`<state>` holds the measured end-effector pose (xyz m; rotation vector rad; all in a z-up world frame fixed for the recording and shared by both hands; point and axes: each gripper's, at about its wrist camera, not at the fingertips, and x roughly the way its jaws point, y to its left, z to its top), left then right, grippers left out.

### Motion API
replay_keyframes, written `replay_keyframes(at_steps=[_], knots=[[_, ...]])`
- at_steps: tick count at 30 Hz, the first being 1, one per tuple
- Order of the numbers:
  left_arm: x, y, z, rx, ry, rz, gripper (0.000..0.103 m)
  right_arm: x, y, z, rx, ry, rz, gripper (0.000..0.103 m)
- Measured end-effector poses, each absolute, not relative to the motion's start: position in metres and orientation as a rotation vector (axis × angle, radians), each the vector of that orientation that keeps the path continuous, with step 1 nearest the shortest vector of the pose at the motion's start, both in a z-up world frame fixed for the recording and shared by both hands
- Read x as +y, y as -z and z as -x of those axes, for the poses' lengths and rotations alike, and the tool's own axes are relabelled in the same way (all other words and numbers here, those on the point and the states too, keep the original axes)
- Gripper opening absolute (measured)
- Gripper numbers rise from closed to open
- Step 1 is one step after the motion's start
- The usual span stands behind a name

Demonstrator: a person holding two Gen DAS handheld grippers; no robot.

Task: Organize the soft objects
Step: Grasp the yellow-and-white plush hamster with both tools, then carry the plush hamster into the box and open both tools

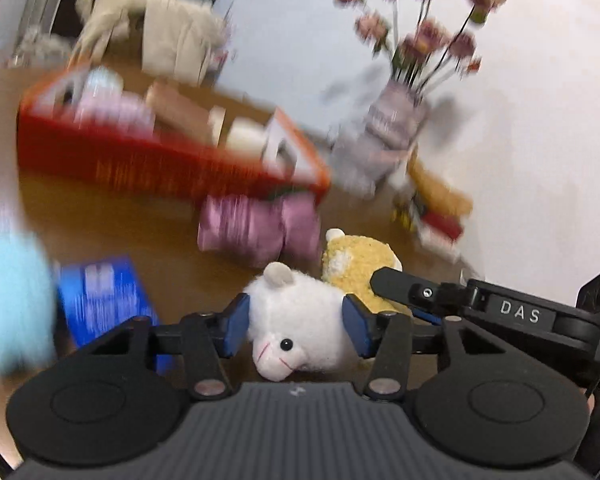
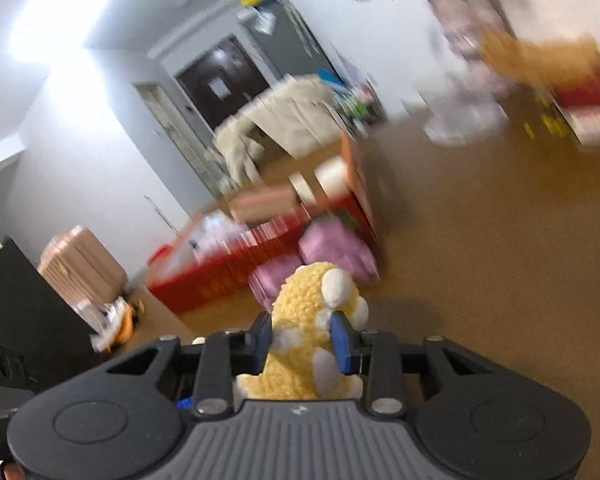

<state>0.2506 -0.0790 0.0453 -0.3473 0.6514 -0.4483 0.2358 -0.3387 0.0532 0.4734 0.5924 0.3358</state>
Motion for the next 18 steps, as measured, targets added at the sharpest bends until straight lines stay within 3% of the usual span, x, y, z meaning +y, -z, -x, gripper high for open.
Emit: replay_keyframes(at_steps=[7,12,18], knots=[[-0.073,-0.093,-0.355,0.57,0.407,0.361,0.051,-0.316,-0.107,-0.348,0.482,-0.381,-0.339,0.031],[-0.068,-0.061,-0.431,0.689,0.393,0.406,0.05,-0.304,-0.079,-0.429,0.602,-0.328,-0.303,0.031],[-0.085,-0.031,-0.453,0.768,0.42,0.316,0.049,-0.288,-0.054,-0.438,0.635,-0.241,-0.117,0.025]])
